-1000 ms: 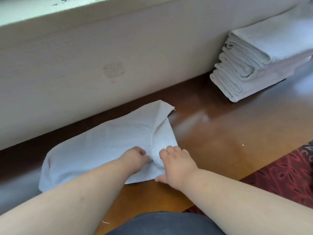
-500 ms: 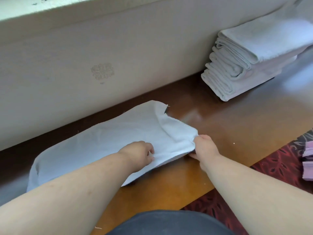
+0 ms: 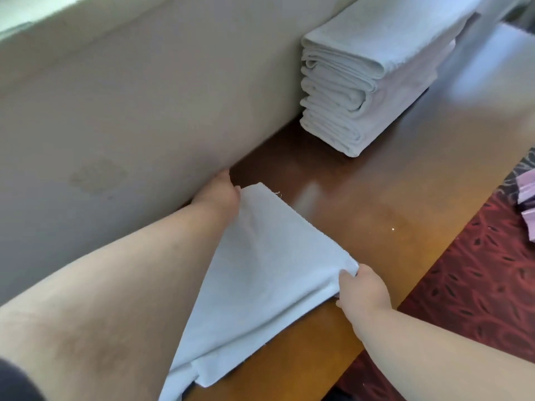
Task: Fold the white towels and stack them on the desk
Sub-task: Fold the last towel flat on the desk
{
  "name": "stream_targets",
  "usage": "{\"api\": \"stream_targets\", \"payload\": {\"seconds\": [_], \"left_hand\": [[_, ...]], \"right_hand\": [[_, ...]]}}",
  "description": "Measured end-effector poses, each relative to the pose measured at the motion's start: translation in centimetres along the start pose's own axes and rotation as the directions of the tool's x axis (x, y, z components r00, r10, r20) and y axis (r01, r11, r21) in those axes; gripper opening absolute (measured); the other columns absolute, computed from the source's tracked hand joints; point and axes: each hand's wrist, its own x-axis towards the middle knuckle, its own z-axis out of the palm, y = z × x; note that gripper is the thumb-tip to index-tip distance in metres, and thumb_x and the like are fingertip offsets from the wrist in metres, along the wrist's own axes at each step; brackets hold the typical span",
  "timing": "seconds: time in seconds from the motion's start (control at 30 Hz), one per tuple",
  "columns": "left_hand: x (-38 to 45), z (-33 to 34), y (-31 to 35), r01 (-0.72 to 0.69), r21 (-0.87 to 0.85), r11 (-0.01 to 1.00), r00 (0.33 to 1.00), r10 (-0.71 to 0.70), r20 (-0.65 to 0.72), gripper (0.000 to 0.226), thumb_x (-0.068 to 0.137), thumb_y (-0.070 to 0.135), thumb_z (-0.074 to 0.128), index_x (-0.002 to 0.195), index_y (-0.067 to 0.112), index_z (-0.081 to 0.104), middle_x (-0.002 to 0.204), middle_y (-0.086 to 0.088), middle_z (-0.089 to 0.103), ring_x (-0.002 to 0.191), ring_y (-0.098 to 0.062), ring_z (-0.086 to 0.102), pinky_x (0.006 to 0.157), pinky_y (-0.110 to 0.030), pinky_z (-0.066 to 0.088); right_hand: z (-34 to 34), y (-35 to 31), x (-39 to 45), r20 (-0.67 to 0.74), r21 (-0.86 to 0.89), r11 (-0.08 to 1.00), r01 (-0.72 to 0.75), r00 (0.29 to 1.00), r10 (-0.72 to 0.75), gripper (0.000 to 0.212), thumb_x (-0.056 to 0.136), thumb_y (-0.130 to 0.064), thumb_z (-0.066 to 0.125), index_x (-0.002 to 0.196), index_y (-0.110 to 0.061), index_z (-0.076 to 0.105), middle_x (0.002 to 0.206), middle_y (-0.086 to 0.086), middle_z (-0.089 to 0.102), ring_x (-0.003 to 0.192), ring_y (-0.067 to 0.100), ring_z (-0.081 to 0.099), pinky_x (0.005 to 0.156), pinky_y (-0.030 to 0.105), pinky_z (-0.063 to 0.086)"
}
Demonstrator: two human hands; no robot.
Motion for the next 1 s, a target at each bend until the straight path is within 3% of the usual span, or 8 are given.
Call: {"api": "stream_targets", "payload": {"seconds": [0.13,0.23,0.43,0.6,0.67,0.77,0.9,1.0], "left_hand": [[3.3,0.9,0.4,0.0,0.229,0.973,0.987,-0.036,0.154,0.048,0.097,0.037,0.057,0.137,0.01,0.05,0.137,-0.015,0.055,0.123,-0.034,0.055,0.101,-0.04,0.046],[4.4,1.3,0.7,-0.088,0.117,0.989,0.992,0.076,0.104,0.027,0.096,0.033,0.059,0.116,0.016,0.063,0.113,-0.009,0.067,0.101,-0.03,0.062,0.081,-0.031,0.047],[5.2,2.1,1.3,-0.117,-0.06,0.991,0.993,0.116,-0.017,0.012,0.094,0.029,0.06,0.096,0.024,0.05,0.085,-0.005,0.063,0.072,-0.025,0.059,0.061,-0.031,0.042],[4.6,2.8,1.2,-0.186,-0.203,0.961,0.982,0.174,-0.074,0.023,0.086,0.007,0.057,0.101,0.022,0.048,0.083,-0.001,0.054,0.078,-0.028,0.055,0.066,-0.029,0.039],[3.9,3.1,1.2,-0.251,-0.188,0.949,0.967,0.254,-0.005,0.036,0.085,0.006,0.058,0.118,0.02,0.057,0.117,-0.012,0.058,0.105,-0.032,0.058,0.086,-0.028,0.044],[1.2,3.1,0.0,-0.292,-0.154,0.944,0.942,0.312,0.125,0.063,0.089,0.011,0.064,0.146,0.028,0.042,0.162,-0.01,0.015,0.145,-0.024,0.028,0.114,-0.028,0.027],[-6.0,2.9,-4.8,-0.346,-0.112,0.931,0.935,0.333,-0.125,0.034,0.095,0.023,0.057,0.128,0.029,0.058,0.134,0.002,0.051,0.119,-0.019,0.055,0.097,-0.031,0.045],[-11.9,3.2,-9.5,-0.282,-0.048,0.958,0.955,0.276,-0.107,0.024,0.096,0.028,0.053,0.117,0.028,0.065,0.116,0.005,0.06,0.104,-0.017,0.06,0.089,-0.033,0.05]], "right_hand": [[-0.9,0.0,1.1,-0.056,0.101,0.994,0.034,0.998,-0.029,0.022,0.104,-0.036,0.038,0.086,-0.036,0.05,0.084,-0.001,0.066,0.074,0.022,0.07,0.075,0.046,0.061],[-1.8,-0.5,1.7,-0.126,0.129,0.989,0.067,0.991,-0.05,0.019,0.104,-0.039,0.036,0.091,-0.037,0.05,0.082,0.001,0.068,0.067,0.021,0.07,0.066,0.04,0.06],[-2.2,-1.1,2.6,-0.212,0.235,0.972,0.018,0.977,0.034,0.025,0.094,-0.056,0.055,0.102,-0.035,0.046,0.076,-0.005,0.067,0.051,0.013,0.069,0.063,0.038,0.061],[-0.7,0.2,1.3,-0.166,0.222,0.974,-0.055,0.982,0.093,0.04,0.085,-0.044,0.074,0.108,-0.031,0.044,0.079,-0.003,0.065,0.057,0.018,0.071,0.062,0.039,0.062],[-0.9,0.4,1.2,-0.217,0.237,0.971,-0.018,0.974,0.071,0.042,0.086,-0.041,0.074,0.11,-0.031,0.04,0.086,-0.004,0.062,0.069,0.022,0.071,0.069,0.043,0.061],[-1.3,0.0,1.2,-0.241,0.302,0.953,-0.025,0.965,0.102,0.049,0.085,-0.039,0.074,0.111,-0.03,0.035,0.092,-0.008,0.061,0.08,0.023,0.071,0.079,0.046,0.059],[1.0,0.2,-1.5,-0.142,0.411,0.906,-0.098,0.975,0.17,0.054,0.08,-0.04,0.077,0.113,-0.027,0.036,0.092,0.0,0.061,0.08,0.029,0.071,0.079,0.045,0.059],[4.4,1.4,-5.3,-0.016,0.438,0.88,-0.182,0.978,0.21,0.049,0.084,-0.035,0.075,0.116,-0.028,0.038,0.086,0.007,0.066,0.072,0.025,0.073,0.068,0.038,0.058]]}}
